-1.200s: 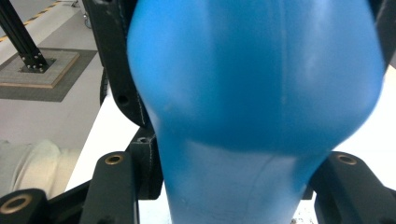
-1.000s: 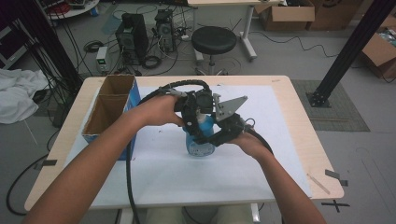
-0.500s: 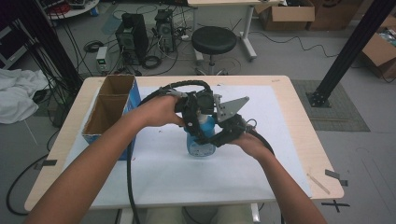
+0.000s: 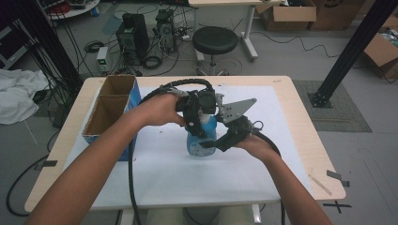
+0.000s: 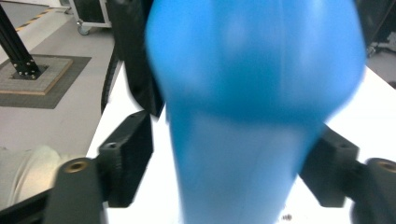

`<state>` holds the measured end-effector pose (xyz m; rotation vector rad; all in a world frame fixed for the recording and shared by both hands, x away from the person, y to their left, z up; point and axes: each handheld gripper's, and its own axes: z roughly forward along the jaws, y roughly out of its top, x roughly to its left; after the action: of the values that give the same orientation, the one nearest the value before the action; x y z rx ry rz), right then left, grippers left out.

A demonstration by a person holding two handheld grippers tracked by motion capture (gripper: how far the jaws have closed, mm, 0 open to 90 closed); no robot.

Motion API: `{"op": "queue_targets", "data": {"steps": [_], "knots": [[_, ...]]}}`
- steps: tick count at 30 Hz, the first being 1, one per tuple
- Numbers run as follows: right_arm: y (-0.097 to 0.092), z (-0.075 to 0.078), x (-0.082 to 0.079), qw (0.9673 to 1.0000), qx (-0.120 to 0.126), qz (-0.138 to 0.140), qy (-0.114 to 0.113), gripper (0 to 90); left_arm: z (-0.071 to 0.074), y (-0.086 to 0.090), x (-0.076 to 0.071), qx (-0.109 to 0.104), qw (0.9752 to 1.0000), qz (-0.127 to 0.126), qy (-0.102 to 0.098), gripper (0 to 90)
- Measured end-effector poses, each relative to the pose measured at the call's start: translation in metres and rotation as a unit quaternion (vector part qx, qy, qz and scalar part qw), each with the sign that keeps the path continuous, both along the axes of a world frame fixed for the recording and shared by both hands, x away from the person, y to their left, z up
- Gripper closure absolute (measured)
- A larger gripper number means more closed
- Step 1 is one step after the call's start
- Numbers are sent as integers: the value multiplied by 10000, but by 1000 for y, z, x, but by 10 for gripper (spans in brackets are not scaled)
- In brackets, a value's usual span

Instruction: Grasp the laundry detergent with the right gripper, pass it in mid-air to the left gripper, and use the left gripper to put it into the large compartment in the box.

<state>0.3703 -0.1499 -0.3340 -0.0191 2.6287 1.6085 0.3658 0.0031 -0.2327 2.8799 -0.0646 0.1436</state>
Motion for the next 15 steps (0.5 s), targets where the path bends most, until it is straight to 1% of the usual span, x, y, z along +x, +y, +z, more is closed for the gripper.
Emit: {"op": "queue_targets", "data": {"steps": [2,5,7,9,11,12,13,15], "knots": [[-6,0,-2,9999,-96,-118,13,174,1,1,0,-1,10000,12,4,379],[-18,0,-2,9996,-106,-264,42,149,2,3,-1,18,10000,55,22,379],[-26,0,-1,9991,-121,-400,89,150,4,5,-2,56,10000,50,-36,379],[-35,0,-1,9984,-221,-506,152,150,5,9,-1,32,9999,126,-56,379],[-43,0,-1,9977,-309,-583,166,151,8,14,0,17,9997,230,-57,379],[-49,0,-1,9969,-389,-656,203,151,9,16,0,4,9997,254,-69,378],[-52,-1,-2,9962,-439,-711,225,151,11,19,0,6,9994,337,-74,379],[-62,-1,-1,9942,-621,-825,304,153,13,23,0,18,9989,453,-141,379]]}}
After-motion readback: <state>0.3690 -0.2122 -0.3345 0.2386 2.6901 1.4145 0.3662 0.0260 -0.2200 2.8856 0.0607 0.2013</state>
